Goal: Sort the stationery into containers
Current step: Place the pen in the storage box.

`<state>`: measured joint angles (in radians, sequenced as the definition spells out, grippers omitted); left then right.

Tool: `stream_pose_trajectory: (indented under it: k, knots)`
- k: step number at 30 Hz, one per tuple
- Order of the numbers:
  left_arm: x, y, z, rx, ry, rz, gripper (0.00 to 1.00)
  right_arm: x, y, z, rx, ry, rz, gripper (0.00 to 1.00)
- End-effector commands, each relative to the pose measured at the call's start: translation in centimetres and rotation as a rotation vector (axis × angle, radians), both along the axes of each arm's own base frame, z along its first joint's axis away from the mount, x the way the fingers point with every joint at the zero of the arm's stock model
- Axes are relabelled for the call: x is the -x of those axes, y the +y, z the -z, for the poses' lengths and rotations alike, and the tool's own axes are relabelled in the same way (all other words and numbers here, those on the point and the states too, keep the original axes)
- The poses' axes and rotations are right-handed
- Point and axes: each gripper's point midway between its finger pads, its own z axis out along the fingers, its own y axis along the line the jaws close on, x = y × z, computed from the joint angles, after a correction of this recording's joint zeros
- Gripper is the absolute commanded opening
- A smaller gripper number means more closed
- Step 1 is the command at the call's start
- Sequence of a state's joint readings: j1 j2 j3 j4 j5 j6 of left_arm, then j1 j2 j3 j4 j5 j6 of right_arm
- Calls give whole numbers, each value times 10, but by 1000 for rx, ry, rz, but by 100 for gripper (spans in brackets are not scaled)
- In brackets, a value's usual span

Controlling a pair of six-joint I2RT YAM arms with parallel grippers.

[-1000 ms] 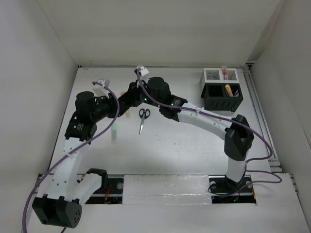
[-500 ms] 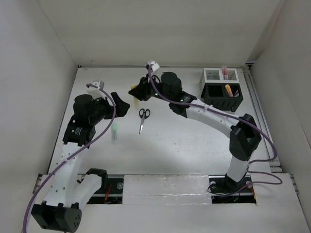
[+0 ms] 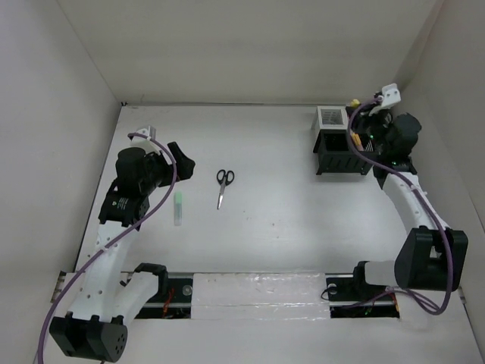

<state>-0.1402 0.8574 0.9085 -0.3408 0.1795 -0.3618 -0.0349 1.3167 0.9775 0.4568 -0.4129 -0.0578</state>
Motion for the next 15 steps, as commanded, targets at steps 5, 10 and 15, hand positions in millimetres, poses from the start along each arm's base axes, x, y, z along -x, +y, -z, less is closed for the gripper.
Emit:
stream_pose_trajectory:
  k: [5,10,15]
  knots:
    - [-3,1,-9,5,-26,-15,100,-1,-89,-4,66,-70,127,0]
    - [-3,-1,-2,15,-3,-9,100,-9,-106,27,34,-39,118,0]
    - [-3,-4,0,22,7,11,100,-14,-109,41,16,-26,130,0]
